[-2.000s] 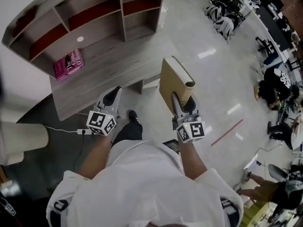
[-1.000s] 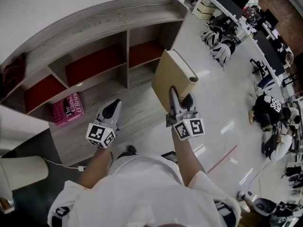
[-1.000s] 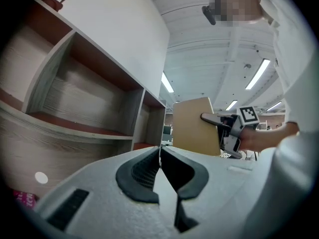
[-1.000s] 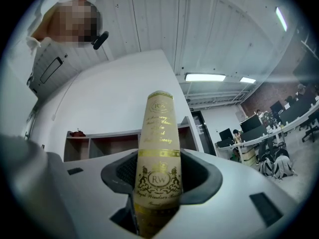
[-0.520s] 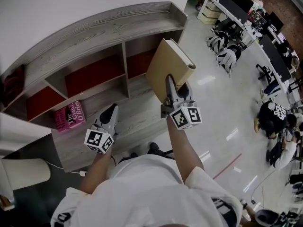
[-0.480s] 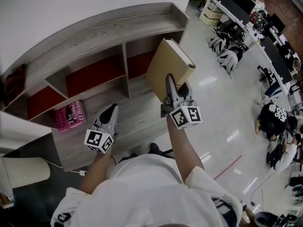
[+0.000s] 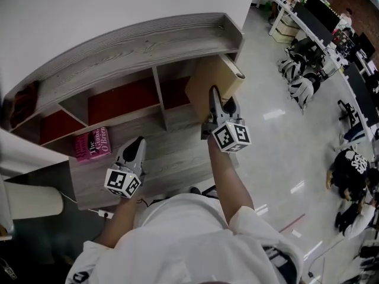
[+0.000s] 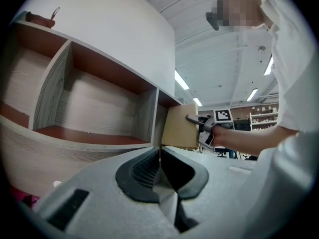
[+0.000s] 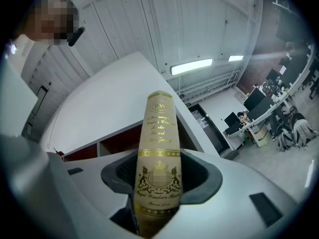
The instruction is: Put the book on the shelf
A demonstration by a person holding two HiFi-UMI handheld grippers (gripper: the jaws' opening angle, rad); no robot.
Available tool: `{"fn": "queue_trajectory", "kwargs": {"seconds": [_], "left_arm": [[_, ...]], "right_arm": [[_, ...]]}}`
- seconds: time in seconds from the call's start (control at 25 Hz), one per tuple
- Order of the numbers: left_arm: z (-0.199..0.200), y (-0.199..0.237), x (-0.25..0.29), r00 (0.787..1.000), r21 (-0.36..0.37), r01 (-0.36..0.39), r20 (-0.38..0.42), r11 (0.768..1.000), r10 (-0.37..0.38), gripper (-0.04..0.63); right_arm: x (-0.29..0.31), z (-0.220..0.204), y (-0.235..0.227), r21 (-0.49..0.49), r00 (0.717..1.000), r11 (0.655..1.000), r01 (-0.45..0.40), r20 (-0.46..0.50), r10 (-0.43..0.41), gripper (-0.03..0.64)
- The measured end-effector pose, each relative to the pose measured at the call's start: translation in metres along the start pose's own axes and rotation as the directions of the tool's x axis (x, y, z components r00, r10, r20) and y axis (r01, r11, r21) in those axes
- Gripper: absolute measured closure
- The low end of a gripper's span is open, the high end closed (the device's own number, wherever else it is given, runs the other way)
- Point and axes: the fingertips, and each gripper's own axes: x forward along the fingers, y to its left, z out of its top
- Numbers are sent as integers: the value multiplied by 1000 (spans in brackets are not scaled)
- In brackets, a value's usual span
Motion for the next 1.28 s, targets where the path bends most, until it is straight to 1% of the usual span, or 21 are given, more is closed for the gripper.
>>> {"fn": "queue_trajectory", "kwargs": {"seconds": [0.24,0.48,1.04,1.28], "left_arm": [[-6,4,-5,999,-3,-49,-19,999,49,571],[-4,1,-10,997,12,-75,-31,997,75,571],[-10,7,-22,993,-1,-109,-49,994,109,571],[-12,7,-26,993,-3,-111,-50,994,110,571]], "right_arm": [[24,-11,-14,8,1000,1000,-15,-14,15,403],[37,-16,-22,-4,1000,1000,-11,-10,11,403],[54,-38,-30,-125,1000,992,28,-6,-29,403],[56,-50,-31,-137,999,990,46,-14,-48,403]]}}
